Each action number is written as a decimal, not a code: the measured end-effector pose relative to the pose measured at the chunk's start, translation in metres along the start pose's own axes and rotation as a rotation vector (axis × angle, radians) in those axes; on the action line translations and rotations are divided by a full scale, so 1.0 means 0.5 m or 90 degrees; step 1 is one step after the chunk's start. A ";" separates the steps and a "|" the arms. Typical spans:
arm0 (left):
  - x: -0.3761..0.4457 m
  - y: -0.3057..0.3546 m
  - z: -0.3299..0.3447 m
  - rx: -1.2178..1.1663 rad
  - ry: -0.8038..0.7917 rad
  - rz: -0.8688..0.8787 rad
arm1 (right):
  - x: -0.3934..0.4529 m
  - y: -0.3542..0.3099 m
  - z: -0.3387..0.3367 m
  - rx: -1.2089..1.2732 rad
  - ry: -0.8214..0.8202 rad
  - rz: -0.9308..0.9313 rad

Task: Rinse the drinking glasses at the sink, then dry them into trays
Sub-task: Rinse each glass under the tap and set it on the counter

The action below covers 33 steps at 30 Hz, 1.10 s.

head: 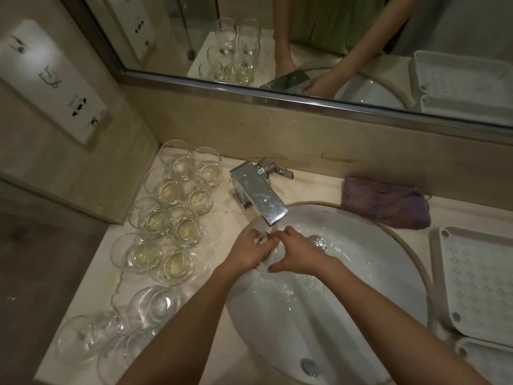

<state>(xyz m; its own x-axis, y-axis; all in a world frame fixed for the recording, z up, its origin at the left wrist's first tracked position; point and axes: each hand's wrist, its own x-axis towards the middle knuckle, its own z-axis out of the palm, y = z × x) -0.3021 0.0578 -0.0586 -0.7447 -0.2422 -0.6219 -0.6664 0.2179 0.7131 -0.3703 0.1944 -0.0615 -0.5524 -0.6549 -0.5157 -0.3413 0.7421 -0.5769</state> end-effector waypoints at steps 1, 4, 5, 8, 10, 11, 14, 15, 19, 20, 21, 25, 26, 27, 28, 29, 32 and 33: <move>0.001 -0.004 0.002 0.016 -0.007 0.027 | 0.001 0.001 0.004 -0.019 0.003 -0.003; -0.006 -0.005 -0.002 0.009 -0.023 0.087 | 0.004 0.011 0.019 0.059 0.051 0.033; -0.010 -0.005 -0.005 -0.007 -0.022 0.090 | 0.007 0.017 0.026 0.148 0.072 0.064; -0.024 -0.015 -0.015 -0.009 -0.035 0.104 | 0.005 0.021 0.033 0.510 0.132 0.150; -0.025 -0.028 -0.014 0.015 -0.049 0.112 | 0.001 0.014 0.034 0.759 0.119 0.211; -0.023 -0.032 -0.011 0.037 -0.047 0.124 | -0.001 0.009 0.034 0.853 0.106 0.230; -0.009 -0.039 0.010 0.045 -0.011 0.216 | -0.007 -0.008 0.039 1.043 0.099 0.258; -0.006 -0.034 0.017 0.038 0.000 0.222 | -0.008 -0.014 0.043 1.099 0.105 0.271; 0.003 -0.024 0.021 0.003 0.061 0.195 | -0.015 -0.019 0.053 1.166 0.120 0.300; 0.007 -0.025 0.019 0.003 0.063 0.190 | -0.015 -0.011 0.055 1.130 0.103 0.301; 0.006 -0.019 0.016 0.006 0.057 0.170 | -0.018 -0.007 0.053 1.059 0.084 0.309; 0.013 0.000 0.013 -0.025 0.071 0.067 | -0.022 0.019 0.044 0.696 0.222 0.331; 0.014 0.005 0.012 -0.031 0.075 0.055 | -0.024 0.028 0.040 0.586 0.266 0.286; 0.016 0.006 0.012 -0.034 0.069 0.042 | -0.029 0.030 0.030 0.475 0.268 0.218; 0.019 0.006 0.013 -0.038 0.063 0.029 | -0.031 0.033 0.024 0.360 0.238 0.132; 0.023 0.006 0.013 -0.041 0.054 0.018 | -0.033 0.032 0.020 0.236 0.190 0.058; 0.017 0.020 0.013 -0.083 0.029 -0.018 | -0.019 0.024 0.016 0.007 0.135 -0.038; 0.013 0.023 0.011 -0.104 0.020 -0.027 | -0.015 0.019 0.014 0.007 0.144 -0.032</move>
<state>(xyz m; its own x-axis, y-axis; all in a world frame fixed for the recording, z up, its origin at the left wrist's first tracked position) -0.3150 0.0639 -0.0563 -0.7129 -0.2778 -0.6439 -0.6803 0.0515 0.7311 -0.3641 0.2053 -0.0676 -0.6915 -0.6418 -0.3315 -0.3651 0.7065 -0.6063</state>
